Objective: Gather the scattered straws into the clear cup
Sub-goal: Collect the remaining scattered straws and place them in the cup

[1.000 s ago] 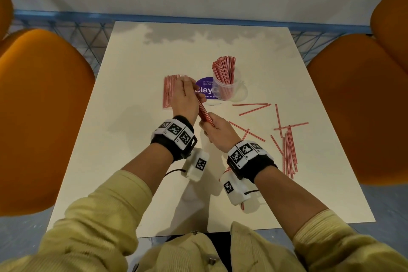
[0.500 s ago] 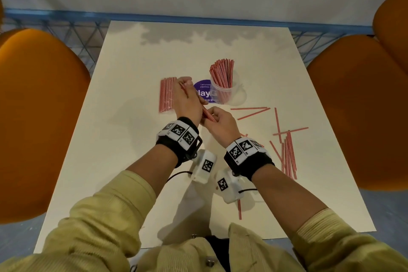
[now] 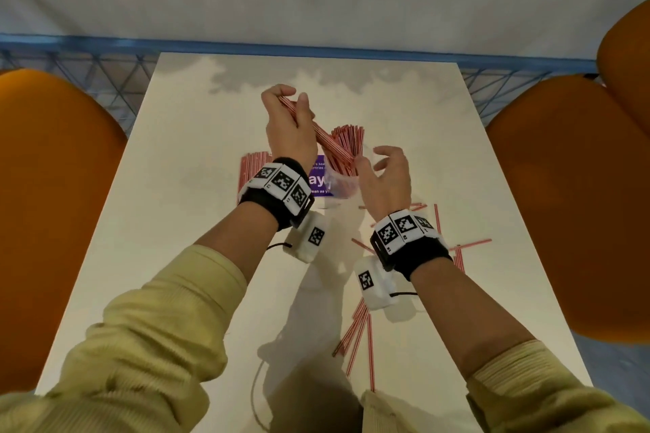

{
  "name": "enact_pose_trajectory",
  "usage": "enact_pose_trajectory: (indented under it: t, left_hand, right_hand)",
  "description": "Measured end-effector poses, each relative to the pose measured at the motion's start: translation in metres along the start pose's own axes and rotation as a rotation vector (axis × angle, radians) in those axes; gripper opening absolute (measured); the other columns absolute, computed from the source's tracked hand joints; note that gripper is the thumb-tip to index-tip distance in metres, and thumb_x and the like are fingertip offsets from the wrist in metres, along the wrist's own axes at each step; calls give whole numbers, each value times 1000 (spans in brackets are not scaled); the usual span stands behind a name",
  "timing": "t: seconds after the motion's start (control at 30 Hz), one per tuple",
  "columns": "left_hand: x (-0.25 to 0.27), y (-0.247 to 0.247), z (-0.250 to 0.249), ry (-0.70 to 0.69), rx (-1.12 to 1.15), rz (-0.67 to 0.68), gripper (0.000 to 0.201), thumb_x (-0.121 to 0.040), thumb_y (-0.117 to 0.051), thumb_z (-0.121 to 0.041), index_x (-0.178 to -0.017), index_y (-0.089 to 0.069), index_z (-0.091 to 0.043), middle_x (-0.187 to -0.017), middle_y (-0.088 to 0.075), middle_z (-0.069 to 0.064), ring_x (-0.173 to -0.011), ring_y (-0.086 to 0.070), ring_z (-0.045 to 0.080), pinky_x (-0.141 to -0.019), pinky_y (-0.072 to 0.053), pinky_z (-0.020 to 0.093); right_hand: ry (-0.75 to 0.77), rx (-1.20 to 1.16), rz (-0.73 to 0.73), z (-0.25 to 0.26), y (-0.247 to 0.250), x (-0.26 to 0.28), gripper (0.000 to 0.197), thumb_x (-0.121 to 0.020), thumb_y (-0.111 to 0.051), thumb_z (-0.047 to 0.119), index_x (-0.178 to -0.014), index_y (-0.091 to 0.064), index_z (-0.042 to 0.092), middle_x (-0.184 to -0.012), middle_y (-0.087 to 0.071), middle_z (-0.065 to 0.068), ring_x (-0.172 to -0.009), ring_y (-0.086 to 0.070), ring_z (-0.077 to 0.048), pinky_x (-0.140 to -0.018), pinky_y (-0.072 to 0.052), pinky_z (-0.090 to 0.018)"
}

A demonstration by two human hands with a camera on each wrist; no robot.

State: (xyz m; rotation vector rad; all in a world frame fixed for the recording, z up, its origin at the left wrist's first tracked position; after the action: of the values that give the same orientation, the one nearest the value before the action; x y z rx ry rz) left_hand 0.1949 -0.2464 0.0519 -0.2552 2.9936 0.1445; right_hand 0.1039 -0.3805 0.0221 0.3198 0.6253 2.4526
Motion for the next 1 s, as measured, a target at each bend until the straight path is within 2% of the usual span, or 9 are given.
enact_pose_trajectory:
  t: [0.07, 0.13, 0.23, 0.37, 0.47, 0.57, 0.73, 0.9, 1.0]
  left_hand:
    - [-8, -11, 3, -37, -61, 20, 10, -98, -41, -22, -103, -33, -22, -69, -52, -7, -57, -53, 14, -58, -50, 30]
    - [-9, -22, 9, -80, -136, 54, 10, -99, -40, -19, -107, -36, -15, -67, -48, -9, -53, -47, 9, -51, -41, 12]
    - [-2, -35, 21, -100, -262, 110, 21, -99, -38, -19, -114, -40, -6, -68, -45, -6, -53, -42, 8, -49, -36, 14]
    - [11, -45, 35, -129, -443, 179, 25, -99, -37, -17, -119, -46, -5, -104, -55, 13, -92, -52, 23, -78, -48, 36]
    - [19, -51, 49, -147, -591, 292, 38, -99, -33, -10, -136, -39, -4, -139, -43, 16, -130, -39, 27, -108, -37, 39]
    - [23, -53, 58, -133, -714, 438, 49, -101, -29, -15, -149, -19, -8, -159, -13, 12, -146, -15, 26, -121, -18, 36]
    - [25, -37, 45, -112, -678, 473, 60, -99, -30, -40, -151, -6, -22, -160, 5, 11, -148, -7, 29, -119, -14, 41]
    - [66, -6, 45, 9, -444, 201, 59, -89, -58, -28, -138, -31, -10, -143, -32, 10, -132, -36, 22, -113, -33, 33]
    - [106, 0, 60, 80, -583, 380, 61, -82, -65, -32, -131, -37, -10, -134, -36, 8, -123, -42, 21, -104, -39, 30]
  right_hand:
    - [-81, 90, 33, -12, -1, -16, 47, -89, -54, 31, -130, -40, 14, -127, -48, -9, -101, -56, -22, -79, -39, -27]
    - [-141, 154, 108, -22, -5, -28, 52, -91, -51, 30, -137, -34, 13, -132, -50, -13, -111, -57, -28, -83, -40, -28]
    - [-236, 178, 209, -31, -11, -38, 56, -93, -49, 30, -143, -28, 17, -124, -61, -15, -102, -63, -33, -87, -51, -37]
    - [-280, 53, 255, -35, -16, -38, 52, -94, -48, 25, -143, -33, 20, -111, -67, -18, -60, -59, -20, -54, -53, -31]
    - [-277, 18, 253, -36, -16, -38, 50, -95, -48, 25, -143, -34, 20, -106, -69, -18, -70, -60, -24, -66, -57, -38]
    - [-266, -8, 254, -39, -17, -38, 52, -95, -48, 27, -144, -32, 20, -107, -69, -18, -74, -60, -24, -70, -58, -40]
    - [-230, 34, 199, -48, -13, -39, 46, -94, -47, 36, -137, -43, 19, -114, -67, -15, -91, -66, -31, -82, -57, -47]
    - [-307, 163, 29, -88, 37, -29, 40, -93, -49, 32, -125, -52, 8, -118, -62, -15, -110, -58, -32, -97, -46, -34]
    - [-413, 370, -57, -121, 73, -18, 50, -90, -54, 33, -128, -47, 3, -135, -46, -20, -125, -44, -35, -103, -37, -39]
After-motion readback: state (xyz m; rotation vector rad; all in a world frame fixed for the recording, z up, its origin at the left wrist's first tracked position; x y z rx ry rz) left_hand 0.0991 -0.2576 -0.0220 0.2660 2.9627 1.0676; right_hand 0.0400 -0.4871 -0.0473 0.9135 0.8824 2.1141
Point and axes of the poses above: each hand's wrist, its own x-axis away from the middle knuckle, its own y-axis out of the back of the hand, z = x × y, the point moved 4 cm from there along -x, towards the middle knuckle
